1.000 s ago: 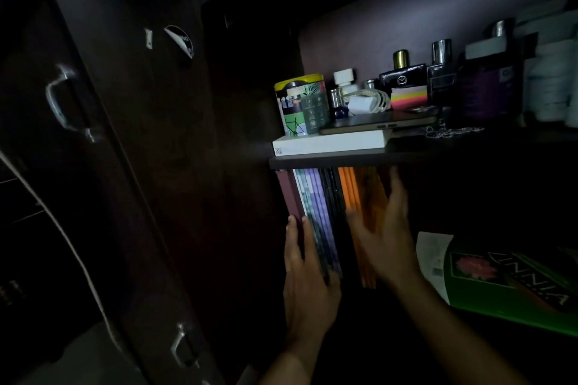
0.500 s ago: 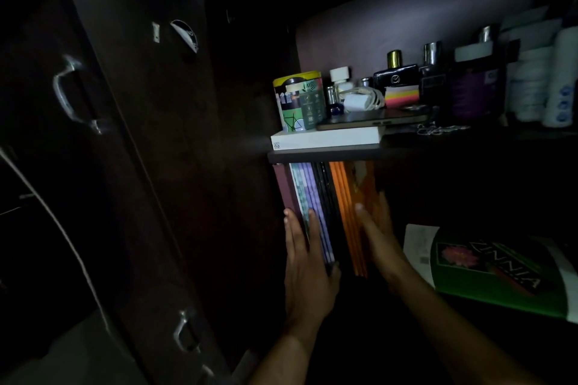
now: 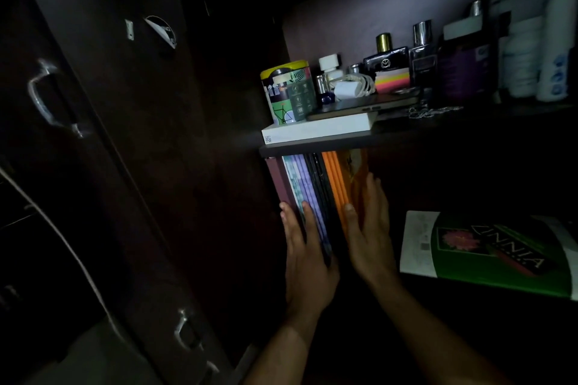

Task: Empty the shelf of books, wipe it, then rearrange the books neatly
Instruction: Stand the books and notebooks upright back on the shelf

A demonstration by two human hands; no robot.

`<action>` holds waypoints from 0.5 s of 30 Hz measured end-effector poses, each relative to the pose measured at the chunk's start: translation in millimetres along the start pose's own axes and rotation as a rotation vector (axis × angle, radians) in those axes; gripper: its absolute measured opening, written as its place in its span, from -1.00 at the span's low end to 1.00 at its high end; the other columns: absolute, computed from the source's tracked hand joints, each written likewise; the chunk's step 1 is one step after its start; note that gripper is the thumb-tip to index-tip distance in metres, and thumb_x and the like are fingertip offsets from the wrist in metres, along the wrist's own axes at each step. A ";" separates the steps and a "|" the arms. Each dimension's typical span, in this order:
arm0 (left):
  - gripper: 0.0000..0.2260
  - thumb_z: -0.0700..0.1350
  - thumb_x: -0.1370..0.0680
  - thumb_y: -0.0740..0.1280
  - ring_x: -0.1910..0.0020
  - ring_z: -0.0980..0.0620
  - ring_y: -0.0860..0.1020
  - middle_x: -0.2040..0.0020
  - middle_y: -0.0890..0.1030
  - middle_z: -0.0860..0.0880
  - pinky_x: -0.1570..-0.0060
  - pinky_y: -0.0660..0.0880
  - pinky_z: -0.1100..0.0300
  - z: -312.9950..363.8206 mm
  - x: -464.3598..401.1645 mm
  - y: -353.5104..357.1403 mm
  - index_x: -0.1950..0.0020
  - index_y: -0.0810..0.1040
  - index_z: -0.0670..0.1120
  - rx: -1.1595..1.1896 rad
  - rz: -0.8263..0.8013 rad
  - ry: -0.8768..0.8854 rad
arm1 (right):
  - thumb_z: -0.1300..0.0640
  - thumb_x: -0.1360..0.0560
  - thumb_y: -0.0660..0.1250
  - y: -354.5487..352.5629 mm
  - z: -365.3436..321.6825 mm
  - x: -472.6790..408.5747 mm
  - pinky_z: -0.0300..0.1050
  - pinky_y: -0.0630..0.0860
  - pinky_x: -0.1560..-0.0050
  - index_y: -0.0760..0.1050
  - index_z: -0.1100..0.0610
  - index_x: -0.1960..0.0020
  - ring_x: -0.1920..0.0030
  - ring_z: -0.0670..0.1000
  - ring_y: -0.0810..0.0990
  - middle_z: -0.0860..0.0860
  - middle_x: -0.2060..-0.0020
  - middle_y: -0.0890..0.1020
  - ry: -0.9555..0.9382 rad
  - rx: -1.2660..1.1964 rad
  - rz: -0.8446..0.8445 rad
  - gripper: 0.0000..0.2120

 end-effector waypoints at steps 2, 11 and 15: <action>-0.06 0.00 -0.57 0.40 -0.59 -0.02 -0.39 -0.57 -0.49 -0.01 -0.44 0.24 0.04 -0.4 0.2 -0.6 -0.64 -0.29 0.06 0.029 0.011 -0.001 | -0.13 -0.65 0.09 -1.7 -17.5 0.0 0.00 0.03 -0.55 -0.11 -0.16 -0.64 -0.61 -0.10 -0.06 -0.20 -0.62 -0.08 -0.208 0.105 0.023 -0.37; -0.22 0.07 -0.64 0.25 -0.63 0.05 -0.21 -0.65 -0.28 0.05 -0.60 -0.09 -0.05 6.2 -2.0 6.0 -0.66 -0.21 0.00 -0.231 0.016 0.147 | -0.33 -0.52 0.08 -0.7 -25.6 3.6 0.22 0.04 -0.58 -0.32 -0.11 -0.62 -0.59 -0.16 -0.25 -0.18 -0.61 -0.25 -0.314 0.327 -0.315 -0.14; -0.28 -0.02 -0.64 0.26 -0.62 0.19 -0.18 -0.64 -0.24 0.19 -0.54 0.04 0.06 14.5 4.4 -10.8 -0.67 -0.11 0.08 -0.103 0.011 0.092 | -0.29 -0.57 0.10 -16.2 -12.0 23.4 0.08 0.03 -0.60 -0.17 -0.08 -0.64 -0.58 -0.24 -0.20 -0.17 -0.62 -0.11 -0.253 0.366 -0.278 -0.22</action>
Point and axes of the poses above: each hand's wrist, its own x-axis away from the middle knuckle, its own y-axis out of the palm, z = x × y, the point moved 4 cm from there along -x, towards the middle knuckle
